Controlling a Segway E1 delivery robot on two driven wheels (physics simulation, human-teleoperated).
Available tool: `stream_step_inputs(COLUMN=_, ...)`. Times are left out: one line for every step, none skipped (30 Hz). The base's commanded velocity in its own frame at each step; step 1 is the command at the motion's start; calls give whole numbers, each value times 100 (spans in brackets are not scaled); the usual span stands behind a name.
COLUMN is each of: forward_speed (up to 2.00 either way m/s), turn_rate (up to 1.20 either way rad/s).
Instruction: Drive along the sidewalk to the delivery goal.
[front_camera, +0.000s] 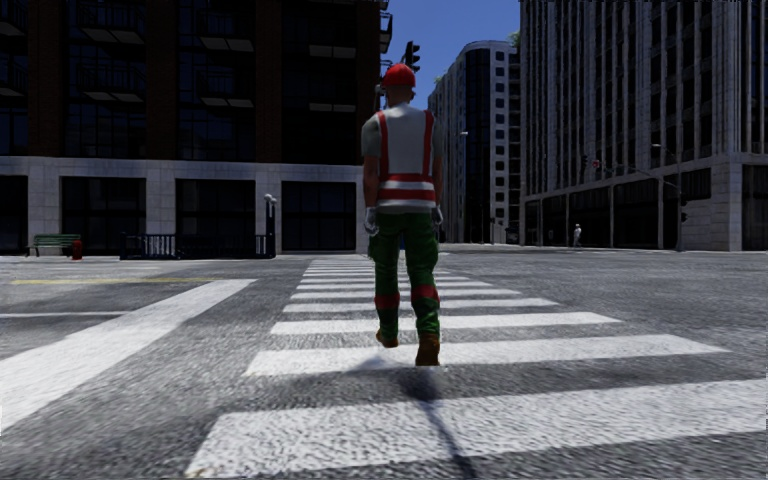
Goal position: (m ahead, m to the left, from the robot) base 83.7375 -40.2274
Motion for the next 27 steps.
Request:
stream_step_inputs(forward_speed=120, turn_rate=49)
stream_step_inputs(forward_speed=115, turn_rate=27)
stream_step_inputs(forward_speed=115, turn_rate=27)
stream_step_inputs(forward_speed=110, turn_rate=0)
stream_step_inputs(forward_speed=108, turn_rate=0)
stream_step_inputs(forward_speed=108, turn_rate=0)
stream_step_inputs(forward_speed=108, turn_rate=0)
stream_step_inputs(forward_speed=108, turn_rate=0)
stream_step_inputs(forward_speed=108, turn_rate=0)
stream_step_inputs(forward_speed=108, turn_rate=0)
stream_step_inputs(forward_speed=108, turn_rate=0)
stream_step_inputs(forward_speed=108, turn_rate=0)
stream_step_inputs(forward_speed=108, turn_rate=0)
stream_step_inputs(forward_speed=108, turn_rate=0)
stream_step_inputs(forward_speed=108, turn_rate=0)
stream_step_inputs(forward_speed=108, turn_rate=0)
stream_step_inputs(forward_speed=108, turn_rate=0)
stream_step_inputs(forward_speed=108, turn_rate=0)
stream_step_inputs(forward_speed=108, turn_rate=0)
stream_step_inputs(forward_speed=107, turn_rate=0)
stream_step_inputs(forward_speed=107, turn_rate=0)
stream_step_inputs(forward_speed=107, turn_rate=0)
stream_step_inputs(forward_speed=106, turn_rate=0)
stream_step_inputs(forward_speed=106, turn_rate=0)
stream_step_inputs(forward_speed=106, turn_rate=0)
stream_step_inputs(forward_speed=106, turn_rate=0)
stream_step_inputs(forward_speed=106, turn_rate=0)
